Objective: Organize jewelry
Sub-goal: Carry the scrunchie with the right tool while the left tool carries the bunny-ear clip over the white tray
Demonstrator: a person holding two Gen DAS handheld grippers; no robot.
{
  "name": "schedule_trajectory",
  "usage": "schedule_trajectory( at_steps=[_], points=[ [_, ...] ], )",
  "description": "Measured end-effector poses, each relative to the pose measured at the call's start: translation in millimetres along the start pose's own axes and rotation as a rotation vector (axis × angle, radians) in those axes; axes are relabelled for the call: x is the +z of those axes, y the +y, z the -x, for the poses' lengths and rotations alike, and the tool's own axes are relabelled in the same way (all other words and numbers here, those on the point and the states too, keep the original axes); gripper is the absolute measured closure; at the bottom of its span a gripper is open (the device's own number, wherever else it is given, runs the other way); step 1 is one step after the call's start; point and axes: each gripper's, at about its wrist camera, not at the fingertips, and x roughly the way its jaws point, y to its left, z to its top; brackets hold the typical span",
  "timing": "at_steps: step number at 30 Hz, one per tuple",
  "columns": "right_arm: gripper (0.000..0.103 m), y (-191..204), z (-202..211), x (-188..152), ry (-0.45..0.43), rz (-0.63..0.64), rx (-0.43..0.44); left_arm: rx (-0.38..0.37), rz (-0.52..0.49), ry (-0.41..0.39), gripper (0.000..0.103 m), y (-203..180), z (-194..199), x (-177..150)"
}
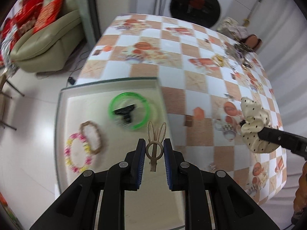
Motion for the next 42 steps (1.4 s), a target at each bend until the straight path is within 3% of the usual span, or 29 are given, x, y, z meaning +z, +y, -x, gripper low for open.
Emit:
schedule_trajectory(
  at_steps=[16,34,42],
  points=[
    [0.078,115.6,-50.3,33.8,0.067,0.262,0.094,0.099,0.208,0.002,0.079,84.8,6.5,-45.9],
    [0.078,201.0,-129.4,50.9,0.174,0.411,0.134,0.185,0.265,0.053,0.079,107.9,-30.8,-64.3],
    [0.078,215.8,-163.4,54.2,0.217,0.435,0.112,0.205,0.270,0.075,0.079,111.6,-40.7,-67.4]
  ],
)
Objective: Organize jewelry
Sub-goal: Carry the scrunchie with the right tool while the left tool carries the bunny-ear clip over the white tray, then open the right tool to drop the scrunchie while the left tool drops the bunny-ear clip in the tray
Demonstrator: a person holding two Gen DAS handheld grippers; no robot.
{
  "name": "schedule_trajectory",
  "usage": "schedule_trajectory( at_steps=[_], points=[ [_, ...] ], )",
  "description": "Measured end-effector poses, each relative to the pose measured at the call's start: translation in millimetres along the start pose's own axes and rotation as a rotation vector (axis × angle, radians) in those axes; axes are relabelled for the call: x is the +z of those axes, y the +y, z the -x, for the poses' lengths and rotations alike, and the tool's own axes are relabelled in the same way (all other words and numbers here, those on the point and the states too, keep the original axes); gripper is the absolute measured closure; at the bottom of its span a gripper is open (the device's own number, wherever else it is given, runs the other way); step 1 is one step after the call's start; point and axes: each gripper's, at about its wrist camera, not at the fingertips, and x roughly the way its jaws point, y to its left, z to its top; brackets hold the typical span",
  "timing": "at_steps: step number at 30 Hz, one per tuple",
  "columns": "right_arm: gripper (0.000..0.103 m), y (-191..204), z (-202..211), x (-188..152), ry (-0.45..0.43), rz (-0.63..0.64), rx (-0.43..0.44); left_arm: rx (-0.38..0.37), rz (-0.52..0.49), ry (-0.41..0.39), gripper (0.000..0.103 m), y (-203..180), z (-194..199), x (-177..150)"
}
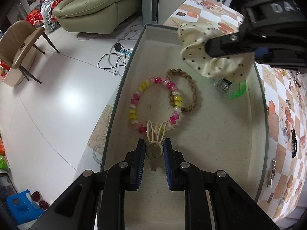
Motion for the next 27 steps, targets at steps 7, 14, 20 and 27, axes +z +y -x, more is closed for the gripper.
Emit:
schedule_trajectory(
  at_steps=[7,14,20,27],
  points=[
    [0.078,0.4,-19.0,6.2,0.022,0.012,-0.020,0.024,-0.004,0.001,0.079,-8.6,-3.5,1.5],
    [0.075,0.3,-38.5,5.5,0.060,0.006,-0.040,0.031,-0.006,0.004,0.079,-11.6,-2.9,-0.4],
    [0.069,-0.3,-48.0,3.5,0.078,0.004,-0.045,0.043,-0.016,0.009,0.078,-14.5,-1.0,1.4],
    [0.051,-4.2,-44.7,6.0,0.074,-0.007,-0.019,0.070,-0.025,0.020,0.078,-21.3,-0.3,4.2]
  ],
)
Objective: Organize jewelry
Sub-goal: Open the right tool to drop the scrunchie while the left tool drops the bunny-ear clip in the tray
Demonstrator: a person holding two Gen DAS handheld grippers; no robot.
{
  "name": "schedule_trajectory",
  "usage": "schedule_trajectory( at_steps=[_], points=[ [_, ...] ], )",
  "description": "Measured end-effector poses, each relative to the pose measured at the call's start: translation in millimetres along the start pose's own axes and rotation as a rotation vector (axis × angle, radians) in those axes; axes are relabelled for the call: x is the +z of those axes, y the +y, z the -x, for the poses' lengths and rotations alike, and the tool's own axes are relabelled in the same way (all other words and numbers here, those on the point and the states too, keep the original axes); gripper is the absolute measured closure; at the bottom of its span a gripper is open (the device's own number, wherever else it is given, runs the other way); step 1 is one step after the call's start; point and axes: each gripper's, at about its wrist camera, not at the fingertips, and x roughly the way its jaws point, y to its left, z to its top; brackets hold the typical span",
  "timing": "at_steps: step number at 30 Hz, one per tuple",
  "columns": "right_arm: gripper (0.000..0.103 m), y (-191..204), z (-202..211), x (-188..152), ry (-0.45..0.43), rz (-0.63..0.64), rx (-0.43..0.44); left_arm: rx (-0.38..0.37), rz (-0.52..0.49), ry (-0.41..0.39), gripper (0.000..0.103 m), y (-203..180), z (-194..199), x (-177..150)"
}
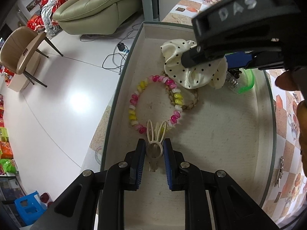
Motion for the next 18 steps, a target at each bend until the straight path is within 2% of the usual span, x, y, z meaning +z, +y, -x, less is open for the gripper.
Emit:
schedule_trajectory(
  at_steps=[8,17,18],
  points=[
    [0.033,-9.2,35.5,-4.0,-0.062,-0.033,0.090,0.011,-0.012,0.005,0.078,-5.9,4.6,3.6],
    [0.031,-34.8,79.2,-33.3,-0.130,-0.088,0.091,0.030,-0.054,0.003,0.078,-16.3,9.5,3.1],
    [0.032,-39.2,83.3,-37.0,-0.136,-0.102,0.087,0.033,-0.061,0.005,0.073,-17.9,9.2,3.1]
  ],
)
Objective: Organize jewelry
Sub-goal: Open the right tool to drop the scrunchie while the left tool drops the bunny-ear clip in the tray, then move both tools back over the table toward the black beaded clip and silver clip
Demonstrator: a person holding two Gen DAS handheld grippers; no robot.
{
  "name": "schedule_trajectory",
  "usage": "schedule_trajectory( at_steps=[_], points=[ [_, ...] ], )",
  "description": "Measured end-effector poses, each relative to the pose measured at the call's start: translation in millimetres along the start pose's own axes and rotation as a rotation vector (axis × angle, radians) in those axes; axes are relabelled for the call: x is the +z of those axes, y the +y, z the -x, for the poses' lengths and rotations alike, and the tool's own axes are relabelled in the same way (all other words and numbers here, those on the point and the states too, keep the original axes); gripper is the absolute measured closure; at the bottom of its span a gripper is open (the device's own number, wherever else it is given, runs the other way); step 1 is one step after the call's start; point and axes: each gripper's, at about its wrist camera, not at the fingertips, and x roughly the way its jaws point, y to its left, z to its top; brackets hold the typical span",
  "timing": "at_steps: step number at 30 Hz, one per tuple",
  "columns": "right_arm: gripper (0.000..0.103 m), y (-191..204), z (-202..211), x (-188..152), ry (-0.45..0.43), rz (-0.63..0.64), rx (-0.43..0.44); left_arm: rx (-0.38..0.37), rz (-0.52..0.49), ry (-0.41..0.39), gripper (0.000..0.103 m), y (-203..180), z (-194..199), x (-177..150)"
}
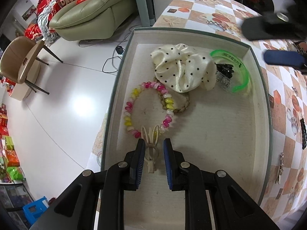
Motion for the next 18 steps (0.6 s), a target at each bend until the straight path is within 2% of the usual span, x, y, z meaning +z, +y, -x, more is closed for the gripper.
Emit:
schedule_trajectory(
  at_steps=[1,2,3,4,9,10,11,18],
  points=[
    [0.031,-6.8,6.1,-4.3,-0.008,-0.019,-0.003,0.005,-0.005,0.003,0.038,-1.7,0.3,0.3],
    [0.031,-14.4,11.4,-7.1,-0.013,-0.034,-0.004,0.012,-0.003,0.001,0.016,-0.7,1.4,0.1],
    [0.031,-21.4,16.6,-11.0,-0.020,-0.053,-0.008,0.030,0.003,-0.017,0.001,-1.2,5.0,0.4],
    [0.031,-28.7,21.7,-14.5,-0.026,-0.071,-0.011,0.045,0.001,-0.045,0.001,-2.4,10.8,0.5],
    [0.031,-56.9,45.1,-36.0,-0.053,-0.138,-0.038,0.041,-0.035,-0.027,0.001,-13.1,15.0,3.5],
    [0.028,-63.8,50.0,-40.9,-0.057,-0.156,-0.042,0.042,-0.050,-0.026,0.001,-17.0,16.7,4.2],
    [0.020,-69.1,53.5,-45.1,-0.060,-0.170,-0.044,0.043,-0.060,-0.028,0.001,-20.3,18.0,3.3],
    [0.020,-117.5,85.2,-80.6,-0.106,-0.305,-0.065,0.009,-0.139,-0.054,0.001,-49.3,37.0,14.4]
  ],
)
